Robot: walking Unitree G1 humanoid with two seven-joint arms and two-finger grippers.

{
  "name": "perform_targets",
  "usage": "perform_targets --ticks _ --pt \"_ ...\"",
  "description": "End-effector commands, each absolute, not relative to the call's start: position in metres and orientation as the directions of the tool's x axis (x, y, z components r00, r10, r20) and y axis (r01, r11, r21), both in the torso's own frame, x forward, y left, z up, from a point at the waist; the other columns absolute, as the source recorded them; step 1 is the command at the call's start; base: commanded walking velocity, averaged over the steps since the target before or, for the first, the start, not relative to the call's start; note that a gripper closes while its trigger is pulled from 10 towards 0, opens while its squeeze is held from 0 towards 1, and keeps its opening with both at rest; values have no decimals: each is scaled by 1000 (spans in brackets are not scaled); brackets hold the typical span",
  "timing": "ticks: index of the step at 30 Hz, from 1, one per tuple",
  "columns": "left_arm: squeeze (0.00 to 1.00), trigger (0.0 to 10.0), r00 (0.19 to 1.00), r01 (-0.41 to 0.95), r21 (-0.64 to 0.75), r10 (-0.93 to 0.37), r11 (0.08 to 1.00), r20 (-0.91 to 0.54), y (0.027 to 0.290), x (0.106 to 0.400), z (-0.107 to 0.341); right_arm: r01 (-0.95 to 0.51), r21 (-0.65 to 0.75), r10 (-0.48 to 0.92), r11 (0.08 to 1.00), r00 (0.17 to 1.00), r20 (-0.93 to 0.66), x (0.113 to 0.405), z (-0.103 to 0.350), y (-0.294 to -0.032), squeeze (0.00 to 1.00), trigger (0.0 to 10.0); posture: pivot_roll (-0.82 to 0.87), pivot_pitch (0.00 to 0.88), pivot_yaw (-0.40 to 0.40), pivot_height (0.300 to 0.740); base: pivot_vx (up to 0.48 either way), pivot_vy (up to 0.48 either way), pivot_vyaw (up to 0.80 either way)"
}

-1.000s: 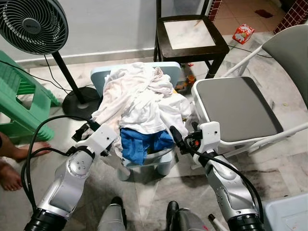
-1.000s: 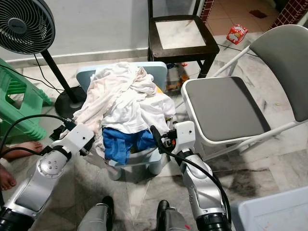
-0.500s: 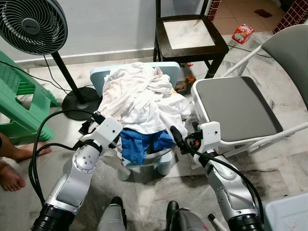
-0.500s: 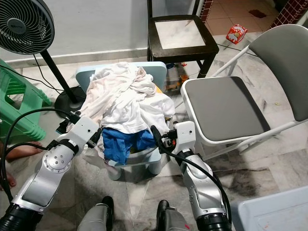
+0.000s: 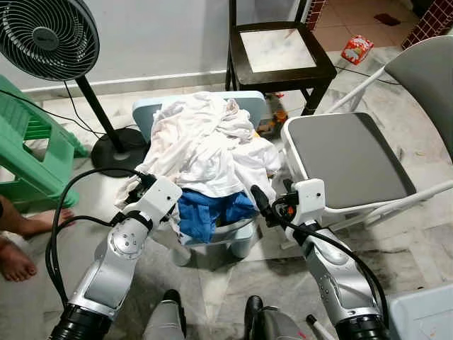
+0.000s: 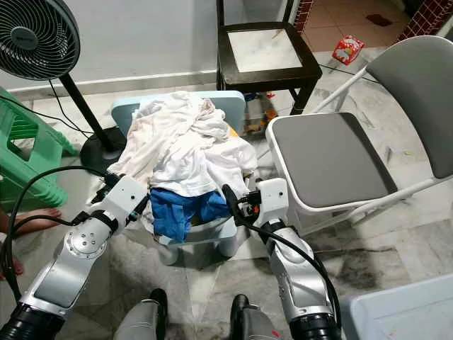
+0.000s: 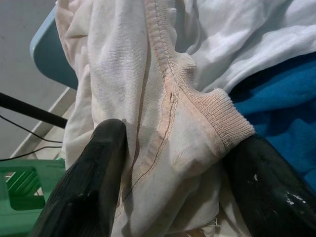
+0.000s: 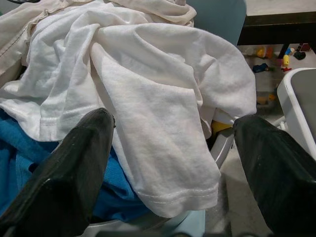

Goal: Hang hanger

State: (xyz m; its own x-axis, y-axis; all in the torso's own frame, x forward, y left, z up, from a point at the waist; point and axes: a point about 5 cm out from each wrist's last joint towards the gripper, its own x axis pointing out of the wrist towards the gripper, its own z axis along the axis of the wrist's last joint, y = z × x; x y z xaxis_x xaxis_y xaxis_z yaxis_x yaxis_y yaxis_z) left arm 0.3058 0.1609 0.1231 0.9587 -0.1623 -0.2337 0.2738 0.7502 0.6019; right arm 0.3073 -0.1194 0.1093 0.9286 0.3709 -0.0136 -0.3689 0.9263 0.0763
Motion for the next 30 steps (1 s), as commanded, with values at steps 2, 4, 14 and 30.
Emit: perform_targets --ticks 2,4,14,30 --pt "0 0 951 297 595 -172 747 -258 161 302 116 -353 82 357 932 933 -35 305 103 -124 0 10000 236 323 -25 740 0 0 0" --pt "0 0 950 300 598 -176 743 -257 160 302 117 -353 82 357 932 933 -35 305 103 -124 0 10000 236 321 -24 740 0 0 0" --pt "0 0 953 302 632 -203 713 -227 155 304 122 -351 81 355 933 934 -32 306 103 -124 0 10000 234 318 -24 740 0 0 0" --pt "0 10000 915 403 680 -286 612 -284 140 297 122 -352 82 355 932 934 -31 307 102 -123 0 10000 240 317 -23 740 0 0 0"
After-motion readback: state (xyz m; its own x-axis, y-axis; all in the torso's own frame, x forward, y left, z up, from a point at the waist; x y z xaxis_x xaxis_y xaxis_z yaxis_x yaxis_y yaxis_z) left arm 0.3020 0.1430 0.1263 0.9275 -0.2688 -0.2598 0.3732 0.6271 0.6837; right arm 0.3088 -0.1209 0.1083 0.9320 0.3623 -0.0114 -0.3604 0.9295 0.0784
